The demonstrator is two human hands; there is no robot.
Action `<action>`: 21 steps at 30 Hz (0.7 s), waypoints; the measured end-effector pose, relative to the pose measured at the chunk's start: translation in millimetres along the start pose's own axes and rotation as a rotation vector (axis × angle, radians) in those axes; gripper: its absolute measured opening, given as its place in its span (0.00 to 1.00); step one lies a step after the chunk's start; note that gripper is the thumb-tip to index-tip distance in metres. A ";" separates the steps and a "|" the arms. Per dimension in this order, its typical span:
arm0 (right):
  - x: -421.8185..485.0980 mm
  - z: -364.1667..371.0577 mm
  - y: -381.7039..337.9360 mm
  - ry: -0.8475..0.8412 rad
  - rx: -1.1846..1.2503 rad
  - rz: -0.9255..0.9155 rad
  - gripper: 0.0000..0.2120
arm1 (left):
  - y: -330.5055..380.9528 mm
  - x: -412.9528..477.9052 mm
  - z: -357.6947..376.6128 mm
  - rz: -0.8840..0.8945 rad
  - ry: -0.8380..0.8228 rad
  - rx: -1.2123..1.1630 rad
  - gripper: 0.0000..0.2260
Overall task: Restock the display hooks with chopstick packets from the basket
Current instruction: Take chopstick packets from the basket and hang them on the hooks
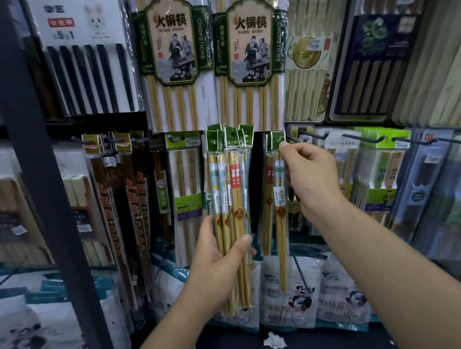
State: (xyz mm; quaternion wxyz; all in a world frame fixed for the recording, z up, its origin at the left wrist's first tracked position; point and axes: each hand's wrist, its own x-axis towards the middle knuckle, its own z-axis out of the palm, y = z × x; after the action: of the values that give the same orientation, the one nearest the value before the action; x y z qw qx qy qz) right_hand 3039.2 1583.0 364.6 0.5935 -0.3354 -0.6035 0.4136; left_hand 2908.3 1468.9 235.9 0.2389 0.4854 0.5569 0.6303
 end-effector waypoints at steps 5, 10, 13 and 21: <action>5.0 2.6 6.5 0.032 -0.013 -0.007 0.14 | 2.1 -0.5 -1.1 -0.028 -0.017 0.000 0.48; 11.7 6.3 15.8 0.061 -0.062 -0.041 0.15 | 6.8 -1.1 -0.8 -0.009 -0.009 0.010 0.46; 14.2 10.7 18.7 0.093 -0.107 -0.046 0.15 | 5.8 0.2 -0.7 -0.013 -0.010 0.018 0.43; -0.8 7.3 18.3 0.150 -0.072 -0.026 0.09 | 6.8 -2.2 -1.4 -0.053 -0.030 0.000 0.45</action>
State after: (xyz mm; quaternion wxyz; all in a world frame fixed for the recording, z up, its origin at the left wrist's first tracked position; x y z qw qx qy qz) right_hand 3030.4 1589.6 348.1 0.6300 -0.3785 -0.5762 0.3576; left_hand 2909.6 1464.6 241.5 0.2637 0.4799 0.5657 0.6165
